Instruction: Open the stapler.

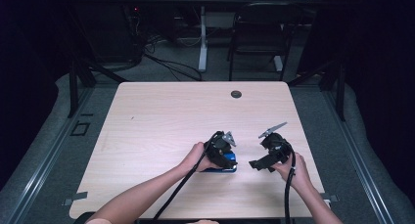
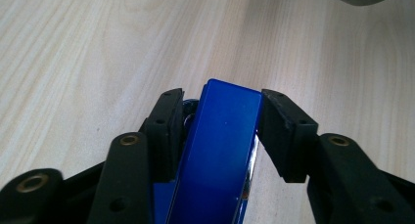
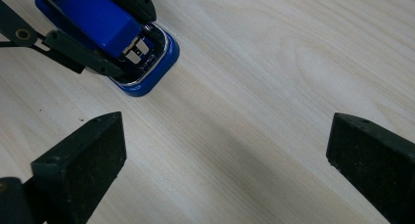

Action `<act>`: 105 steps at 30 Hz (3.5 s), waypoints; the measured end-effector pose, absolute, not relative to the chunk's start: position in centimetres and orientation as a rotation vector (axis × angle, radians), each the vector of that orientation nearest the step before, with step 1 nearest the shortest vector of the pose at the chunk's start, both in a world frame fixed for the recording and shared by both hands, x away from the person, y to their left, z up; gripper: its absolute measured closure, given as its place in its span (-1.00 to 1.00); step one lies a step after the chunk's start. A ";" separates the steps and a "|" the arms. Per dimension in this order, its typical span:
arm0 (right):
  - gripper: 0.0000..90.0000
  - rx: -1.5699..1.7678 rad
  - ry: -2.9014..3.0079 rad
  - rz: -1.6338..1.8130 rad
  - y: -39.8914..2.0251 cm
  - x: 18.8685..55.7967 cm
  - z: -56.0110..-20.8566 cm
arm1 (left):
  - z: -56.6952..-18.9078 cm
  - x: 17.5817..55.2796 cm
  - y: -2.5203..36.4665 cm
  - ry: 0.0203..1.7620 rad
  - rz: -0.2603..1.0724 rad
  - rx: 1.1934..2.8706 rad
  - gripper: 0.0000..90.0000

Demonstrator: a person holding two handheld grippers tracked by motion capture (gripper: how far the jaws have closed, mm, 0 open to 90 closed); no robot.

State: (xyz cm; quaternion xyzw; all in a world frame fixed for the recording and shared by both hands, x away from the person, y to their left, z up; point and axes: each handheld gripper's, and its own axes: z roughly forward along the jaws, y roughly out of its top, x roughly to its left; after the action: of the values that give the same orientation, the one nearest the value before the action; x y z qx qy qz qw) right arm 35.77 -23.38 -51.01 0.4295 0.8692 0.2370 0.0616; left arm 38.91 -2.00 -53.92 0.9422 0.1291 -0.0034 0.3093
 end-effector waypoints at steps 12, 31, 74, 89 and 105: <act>-0.95 1.291 2.638 0.708 -23.2 35.8 -51.2 | -53.8 38.9 -2.0 0.297 0.012 2.493 0.34; -0.67 1.338 2.600 0.786 -23.2 36.0 -51.5 | -51.8 39.2 -0.2 0.193 -0.037 2.437 0.39; 0.67 1.221 2.682 0.923 -17.7 37.3 -53.1 | -50.1 39.0 1.7 0.135 -0.021 2.413 0.43; 0.67 1.207 2.665 0.932 -17.5 37.2 -53.2 | -49.5 38.8 2.5 0.138 -0.006 2.405 0.43; 0.81 1.201 2.685 0.880 -17.2 36.9 -53.0 | -49.0 38.6 3.0 0.148 0.004 2.416 0.43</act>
State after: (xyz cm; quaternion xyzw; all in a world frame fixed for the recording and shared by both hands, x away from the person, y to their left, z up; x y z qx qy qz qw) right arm 36.94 -17.21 -52.99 0.3909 0.8740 0.2865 0.0356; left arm 38.64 3.02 -48.97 0.9340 0.0572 0.0016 0.3528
